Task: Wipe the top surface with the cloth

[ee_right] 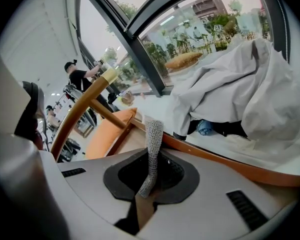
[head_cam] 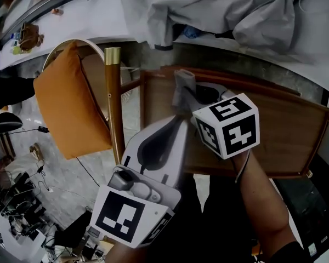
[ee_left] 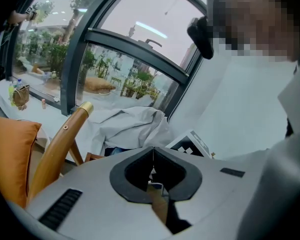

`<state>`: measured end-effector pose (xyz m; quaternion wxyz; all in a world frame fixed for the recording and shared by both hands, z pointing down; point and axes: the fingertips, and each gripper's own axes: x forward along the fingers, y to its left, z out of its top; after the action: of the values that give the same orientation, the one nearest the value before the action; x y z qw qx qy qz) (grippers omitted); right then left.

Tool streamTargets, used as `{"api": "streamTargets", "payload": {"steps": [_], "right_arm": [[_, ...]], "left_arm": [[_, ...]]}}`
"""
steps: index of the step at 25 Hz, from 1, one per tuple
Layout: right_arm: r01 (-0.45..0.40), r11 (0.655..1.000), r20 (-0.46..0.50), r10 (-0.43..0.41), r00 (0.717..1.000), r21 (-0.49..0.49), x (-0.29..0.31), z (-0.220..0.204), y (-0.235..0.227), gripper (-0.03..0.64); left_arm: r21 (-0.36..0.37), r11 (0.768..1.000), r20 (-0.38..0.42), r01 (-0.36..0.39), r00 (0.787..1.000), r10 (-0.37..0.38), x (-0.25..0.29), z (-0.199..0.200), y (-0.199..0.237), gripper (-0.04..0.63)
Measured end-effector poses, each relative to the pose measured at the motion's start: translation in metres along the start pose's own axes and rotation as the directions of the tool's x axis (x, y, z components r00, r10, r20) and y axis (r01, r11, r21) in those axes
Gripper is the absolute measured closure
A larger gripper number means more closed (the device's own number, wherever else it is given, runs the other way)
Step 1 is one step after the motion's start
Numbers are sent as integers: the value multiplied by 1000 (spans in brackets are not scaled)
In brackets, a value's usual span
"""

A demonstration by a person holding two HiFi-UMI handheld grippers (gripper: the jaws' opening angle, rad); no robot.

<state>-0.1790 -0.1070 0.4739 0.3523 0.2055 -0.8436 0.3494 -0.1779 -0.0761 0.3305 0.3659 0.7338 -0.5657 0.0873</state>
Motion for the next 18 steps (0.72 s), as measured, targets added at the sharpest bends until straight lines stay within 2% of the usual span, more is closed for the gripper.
{"api": "streamTargets", "payload": {"steps": [3, 5, 12, 18], "right_arm": [[12, 1000, -1, -12, 1000, 14, -8, -4, -8, 580], [19, 999, -1, -19, 1000, 25, -14, -7, -13, 580], [45, 997, 1, -45, 999, 66, -31, -16, -33, 580], [62, 995, 1, -63, 998, 80, -46, -25, -46, 580]], "left_arm": [[2, 1000, -5, 11, 1000, -11, 6, 0, -8, 583], [5, 1000, 18, 23, 1000, -23, 11, 5, -13, 583], [21, 999, -21, 38, 999, -37, 21, -1, -25, 583], [27, 998, -17, 54, 998, -53, 29, 0, -40, 583]]}}
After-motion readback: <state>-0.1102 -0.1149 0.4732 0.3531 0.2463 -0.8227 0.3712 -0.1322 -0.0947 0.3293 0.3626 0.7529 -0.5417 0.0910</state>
